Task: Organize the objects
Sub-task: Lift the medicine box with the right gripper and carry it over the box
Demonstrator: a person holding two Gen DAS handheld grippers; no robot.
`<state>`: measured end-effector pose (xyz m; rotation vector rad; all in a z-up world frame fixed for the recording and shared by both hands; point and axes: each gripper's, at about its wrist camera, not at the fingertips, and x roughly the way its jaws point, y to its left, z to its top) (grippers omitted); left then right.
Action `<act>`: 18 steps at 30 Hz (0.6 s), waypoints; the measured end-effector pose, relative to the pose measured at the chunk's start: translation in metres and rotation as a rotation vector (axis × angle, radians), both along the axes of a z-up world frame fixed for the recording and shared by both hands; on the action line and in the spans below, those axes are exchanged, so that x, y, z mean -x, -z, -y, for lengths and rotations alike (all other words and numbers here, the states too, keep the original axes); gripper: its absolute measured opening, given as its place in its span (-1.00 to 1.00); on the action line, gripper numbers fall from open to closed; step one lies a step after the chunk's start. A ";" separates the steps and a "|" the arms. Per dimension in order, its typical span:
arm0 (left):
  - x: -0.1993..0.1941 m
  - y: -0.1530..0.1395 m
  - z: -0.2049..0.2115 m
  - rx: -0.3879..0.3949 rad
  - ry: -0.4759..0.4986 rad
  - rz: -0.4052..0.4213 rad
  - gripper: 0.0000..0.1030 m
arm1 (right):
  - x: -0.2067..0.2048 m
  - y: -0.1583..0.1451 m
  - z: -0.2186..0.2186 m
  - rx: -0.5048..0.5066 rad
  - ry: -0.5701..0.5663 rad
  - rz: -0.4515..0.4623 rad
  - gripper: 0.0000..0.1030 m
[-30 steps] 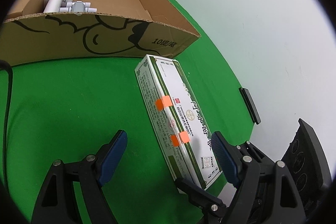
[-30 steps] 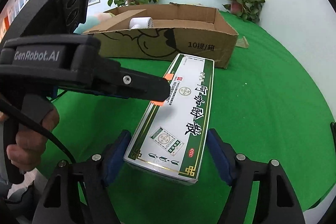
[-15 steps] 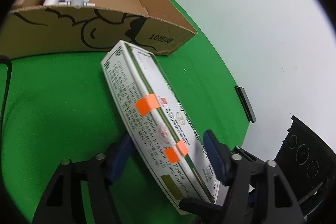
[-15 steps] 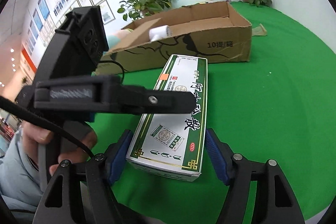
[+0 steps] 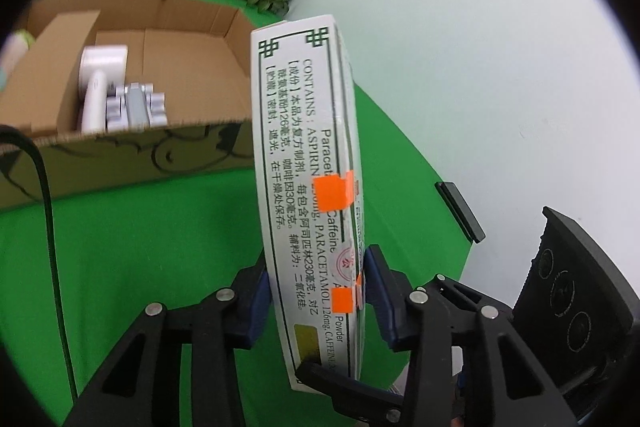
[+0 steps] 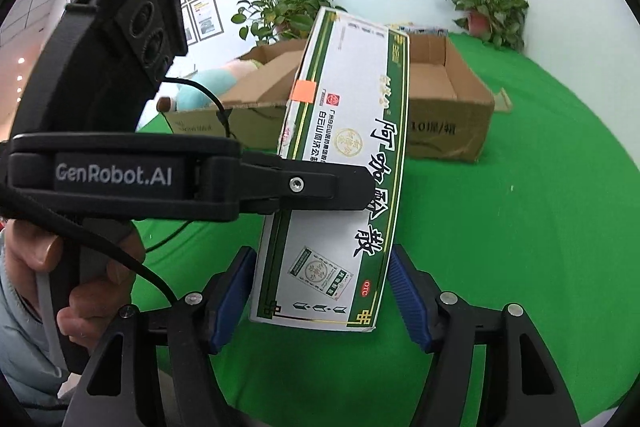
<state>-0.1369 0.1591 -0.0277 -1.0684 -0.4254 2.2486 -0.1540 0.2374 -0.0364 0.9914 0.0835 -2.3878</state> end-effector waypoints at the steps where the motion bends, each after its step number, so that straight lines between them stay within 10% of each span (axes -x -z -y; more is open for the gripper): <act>1: 0.000 -0.005 0.001 0.000 -0.003 -0.015 -0.20 | 0.001 -0.004 0.001 -0.002 0.004 -0.011 0.23; 18: 0.013 -0.084 0.030 0.027 -0.025 -0.197 -0.23 | 0.013 -0.071 0.022 0.052 0.028 -0.199 0.20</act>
